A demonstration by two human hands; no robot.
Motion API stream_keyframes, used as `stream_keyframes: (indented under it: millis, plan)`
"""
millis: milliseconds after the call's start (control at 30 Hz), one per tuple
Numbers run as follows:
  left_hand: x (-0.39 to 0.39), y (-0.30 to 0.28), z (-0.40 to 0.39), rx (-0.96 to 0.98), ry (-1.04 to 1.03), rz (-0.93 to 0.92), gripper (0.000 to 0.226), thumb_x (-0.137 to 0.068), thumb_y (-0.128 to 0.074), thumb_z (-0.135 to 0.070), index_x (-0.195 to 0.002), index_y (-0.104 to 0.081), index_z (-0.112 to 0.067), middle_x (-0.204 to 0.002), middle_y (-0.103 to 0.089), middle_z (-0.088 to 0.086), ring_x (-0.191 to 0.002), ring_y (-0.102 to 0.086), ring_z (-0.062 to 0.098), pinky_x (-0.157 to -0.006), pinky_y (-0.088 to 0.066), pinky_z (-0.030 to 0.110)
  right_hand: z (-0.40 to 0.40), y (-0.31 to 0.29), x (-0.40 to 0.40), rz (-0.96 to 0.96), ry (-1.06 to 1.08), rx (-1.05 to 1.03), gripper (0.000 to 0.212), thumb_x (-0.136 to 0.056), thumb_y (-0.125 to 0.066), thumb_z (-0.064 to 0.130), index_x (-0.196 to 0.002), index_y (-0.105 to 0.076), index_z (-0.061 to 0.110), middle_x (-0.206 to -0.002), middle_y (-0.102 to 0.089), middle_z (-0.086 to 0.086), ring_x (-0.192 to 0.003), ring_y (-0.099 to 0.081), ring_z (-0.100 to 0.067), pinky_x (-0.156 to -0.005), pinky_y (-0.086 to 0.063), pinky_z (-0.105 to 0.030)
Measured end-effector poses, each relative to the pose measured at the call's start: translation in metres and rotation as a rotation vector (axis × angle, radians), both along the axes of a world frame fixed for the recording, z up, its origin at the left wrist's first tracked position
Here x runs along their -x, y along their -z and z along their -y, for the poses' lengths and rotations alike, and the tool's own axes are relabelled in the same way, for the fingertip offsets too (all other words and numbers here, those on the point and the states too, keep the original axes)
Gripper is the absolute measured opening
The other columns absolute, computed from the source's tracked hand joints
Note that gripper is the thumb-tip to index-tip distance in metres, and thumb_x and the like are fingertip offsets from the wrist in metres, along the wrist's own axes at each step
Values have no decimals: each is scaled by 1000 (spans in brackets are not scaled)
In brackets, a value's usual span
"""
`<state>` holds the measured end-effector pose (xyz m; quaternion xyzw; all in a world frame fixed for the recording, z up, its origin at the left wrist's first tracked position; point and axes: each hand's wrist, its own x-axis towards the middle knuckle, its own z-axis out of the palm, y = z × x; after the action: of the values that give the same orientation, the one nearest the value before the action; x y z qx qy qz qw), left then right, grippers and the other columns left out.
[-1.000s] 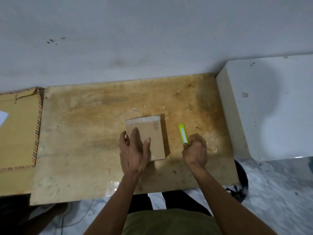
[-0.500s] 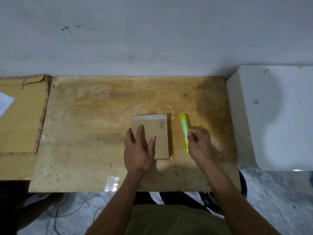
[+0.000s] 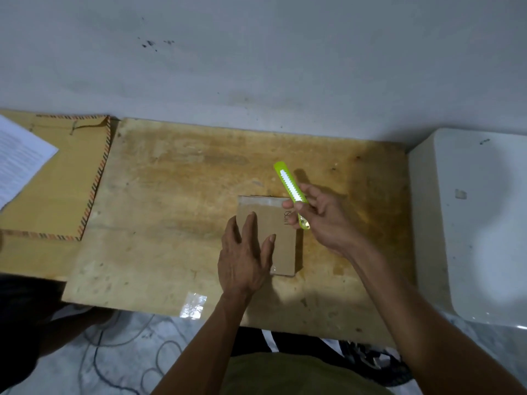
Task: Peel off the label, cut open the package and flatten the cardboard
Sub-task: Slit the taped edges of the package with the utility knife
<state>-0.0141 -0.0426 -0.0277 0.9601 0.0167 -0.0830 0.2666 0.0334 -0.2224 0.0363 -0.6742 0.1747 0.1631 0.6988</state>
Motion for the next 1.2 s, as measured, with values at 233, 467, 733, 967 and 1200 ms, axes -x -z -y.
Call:
stream_keyframes:
  millis: [233, 467, 733, 967, 1200]
  plan:
    - [-1, 0, -2, -9, -6, 5, 63, -95, -47, -62, -149, -34, -33, -152, -35, 12, -133, -44, 31, -82, -55, 45, 15, 13, -20, 174, -218, 512, 25, -99, -57, 23, -122, -63, 16, -76, -70, 6, -55, -56, -1, -58, -47, -19]
    - [0, 4, -2, -15, -4, 18, 63, -96, -46, -61, -150, -33, -33, -152, -37, 13, -132, -46, 33, -81, -56, 46, 22, 17, -31, 289, -374, 762, 29, -96, -57, 38, -118, -66, 20, -82, -70, 4, -71, -64, -11, -57, -43, -23]
    - [1, 6, -2, -11, 0, 37, 63, -96, -45, -61, -151, -34, -32, -151, -37, 11, -130, -48, 31, -79, -57, 44, 20, 19, -40, 480, -558, 742, 38, -100, -52, 27, -138, -54, 22, -118, -70, -7, -93, -69, -20, -63, -53, -27]
    - [1, 6, -2, -16, -5, 27, 63, -96, -43, -62, -151, -34, -32, -151, -38, 11, -129, -49, 30, -79, -58, 45, 18, 21, -50, 675, -617, 834, 38, -97, -55, 30, -127, -64, 9, -116, -72, -14, -85, -73, -28, -61, -57, -33]
    - [1, 5, -1, -14, -15, 41, 63, -96, -45, -62, -151, -36, -32, -150, -39, 10, -129, -48, 29, -79, -57, 44, 13, 23, -55, 665, -660, 890, 45, -96, -46, 39, -130, -63, 15, -101, -75, -12, -75, -68, -25, -57, -42, -26]
